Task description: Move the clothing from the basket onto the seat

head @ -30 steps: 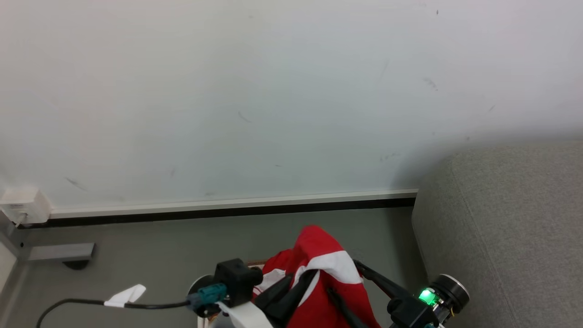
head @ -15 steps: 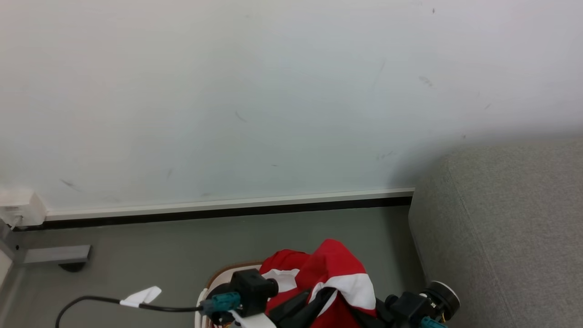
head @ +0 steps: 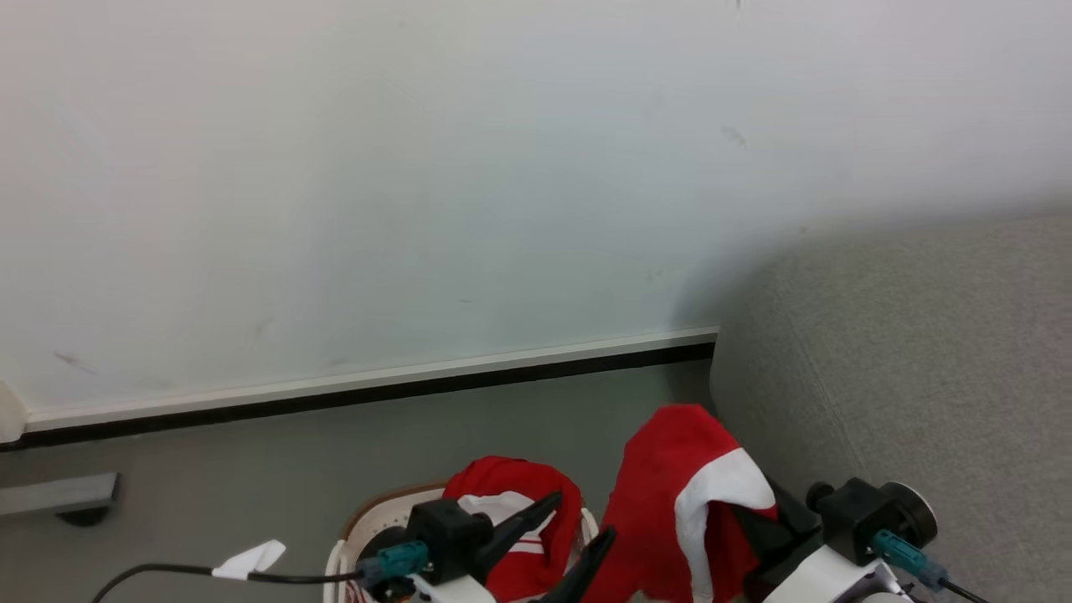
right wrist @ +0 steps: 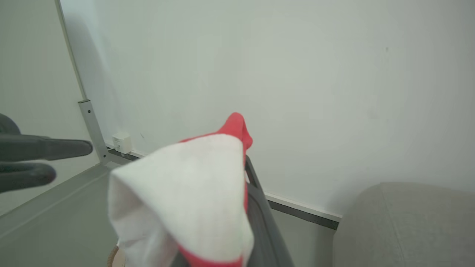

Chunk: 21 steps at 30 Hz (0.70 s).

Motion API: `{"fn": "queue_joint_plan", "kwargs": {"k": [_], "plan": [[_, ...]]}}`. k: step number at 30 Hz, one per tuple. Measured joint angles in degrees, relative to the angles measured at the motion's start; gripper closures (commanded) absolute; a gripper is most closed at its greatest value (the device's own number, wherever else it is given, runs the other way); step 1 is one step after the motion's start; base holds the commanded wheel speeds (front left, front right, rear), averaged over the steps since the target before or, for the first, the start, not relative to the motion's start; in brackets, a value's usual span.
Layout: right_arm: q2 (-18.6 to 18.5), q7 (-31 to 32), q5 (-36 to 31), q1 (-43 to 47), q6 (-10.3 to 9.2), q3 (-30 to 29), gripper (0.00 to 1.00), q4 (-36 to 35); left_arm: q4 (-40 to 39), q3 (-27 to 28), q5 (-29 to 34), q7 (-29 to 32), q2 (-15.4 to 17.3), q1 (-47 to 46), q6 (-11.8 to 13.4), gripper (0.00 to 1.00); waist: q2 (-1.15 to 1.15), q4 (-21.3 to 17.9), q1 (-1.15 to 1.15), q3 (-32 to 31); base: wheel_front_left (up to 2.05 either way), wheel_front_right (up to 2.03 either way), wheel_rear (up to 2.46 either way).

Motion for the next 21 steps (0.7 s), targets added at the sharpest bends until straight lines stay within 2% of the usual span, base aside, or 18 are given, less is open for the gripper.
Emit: {"fn": "queue_joint_plan", "kwargs": {"k": [15, 21], "plan": [[-2.3, 0.0, -2.4, 4.5, 0.0, -9.9, 1.0, -4.3, 2.2, -1.2, 0.7, -2.5, -2.5, 0.1, 0.2, 0.0, 0.0, -10.7, 0.0, 1.2, 0.0, 0.0, 0.0], [-2.5, 0.0, -3.0, 5.6, 0.0, -11.5, 1.0, -5.1, 2.8, -1.5, 0.8, -2.9, -3.2, 0.0, 0.0, 0.0, 0.0, -13.1, 0.0, 1.2, 0.0, 0.0, 0.0]]}}
